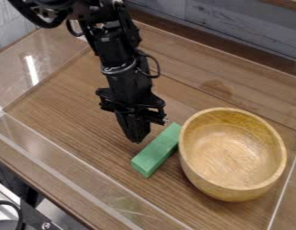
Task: Remove the green block from inside the brown bowl and put it on the table
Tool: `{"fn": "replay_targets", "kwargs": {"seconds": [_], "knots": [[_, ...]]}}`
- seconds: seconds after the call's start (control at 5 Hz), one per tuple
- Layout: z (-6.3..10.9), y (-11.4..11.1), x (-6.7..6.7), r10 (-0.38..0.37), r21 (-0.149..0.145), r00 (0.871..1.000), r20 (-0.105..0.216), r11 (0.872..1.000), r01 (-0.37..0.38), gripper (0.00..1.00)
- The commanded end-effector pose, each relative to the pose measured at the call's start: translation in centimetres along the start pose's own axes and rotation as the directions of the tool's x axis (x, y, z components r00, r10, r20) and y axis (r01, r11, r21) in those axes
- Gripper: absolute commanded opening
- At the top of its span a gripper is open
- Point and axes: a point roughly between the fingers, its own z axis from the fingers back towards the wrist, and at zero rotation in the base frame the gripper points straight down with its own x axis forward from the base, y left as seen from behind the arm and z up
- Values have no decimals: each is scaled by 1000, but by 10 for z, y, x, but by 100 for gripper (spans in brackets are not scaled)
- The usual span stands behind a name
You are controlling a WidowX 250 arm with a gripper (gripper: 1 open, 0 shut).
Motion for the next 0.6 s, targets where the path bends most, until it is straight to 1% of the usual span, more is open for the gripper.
{"fn": "replay_targets", "kwargs": {"seconds": [0.0, 0.4], "knots": [[17, 3, 12, -7, 16, 998, 69, 1000, 6, 100], [16, 6, 15, -5, 16, 998, 69, 1000, 4, 100]]}}
